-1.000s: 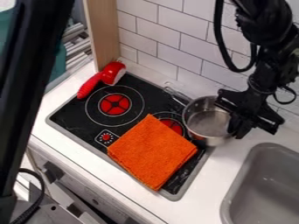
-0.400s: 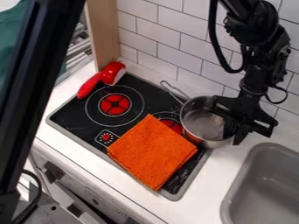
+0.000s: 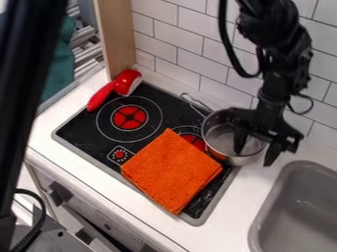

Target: Move the silver pot to the top right top of the burner

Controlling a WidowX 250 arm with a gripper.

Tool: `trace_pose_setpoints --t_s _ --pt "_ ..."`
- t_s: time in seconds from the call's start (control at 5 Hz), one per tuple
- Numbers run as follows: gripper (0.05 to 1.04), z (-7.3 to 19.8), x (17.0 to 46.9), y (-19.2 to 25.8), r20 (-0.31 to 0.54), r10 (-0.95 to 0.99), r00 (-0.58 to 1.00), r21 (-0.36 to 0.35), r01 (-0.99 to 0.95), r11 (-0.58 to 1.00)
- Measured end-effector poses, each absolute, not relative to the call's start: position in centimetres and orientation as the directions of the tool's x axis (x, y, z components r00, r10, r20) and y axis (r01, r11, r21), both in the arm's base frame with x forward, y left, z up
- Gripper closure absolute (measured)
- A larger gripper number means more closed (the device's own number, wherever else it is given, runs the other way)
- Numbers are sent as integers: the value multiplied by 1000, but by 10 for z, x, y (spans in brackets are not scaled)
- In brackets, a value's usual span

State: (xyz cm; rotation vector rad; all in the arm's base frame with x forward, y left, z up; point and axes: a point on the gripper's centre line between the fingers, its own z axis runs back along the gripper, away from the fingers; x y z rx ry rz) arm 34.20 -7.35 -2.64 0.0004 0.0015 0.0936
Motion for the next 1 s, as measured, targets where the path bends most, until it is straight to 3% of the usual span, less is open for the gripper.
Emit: trace_pose_setpoints --t_s 0.2,0.4,0.6,1.0 --pt "68 7 340 -62 109 98 989 -62 -91 994" --pt "73 47 328 -42 202 122 972 -120 -99 988" --pt "75 60 317 -25 172 130 977 -71 -119 990" --pt "75 50 298 -8 101 77 992 47 -82 996"
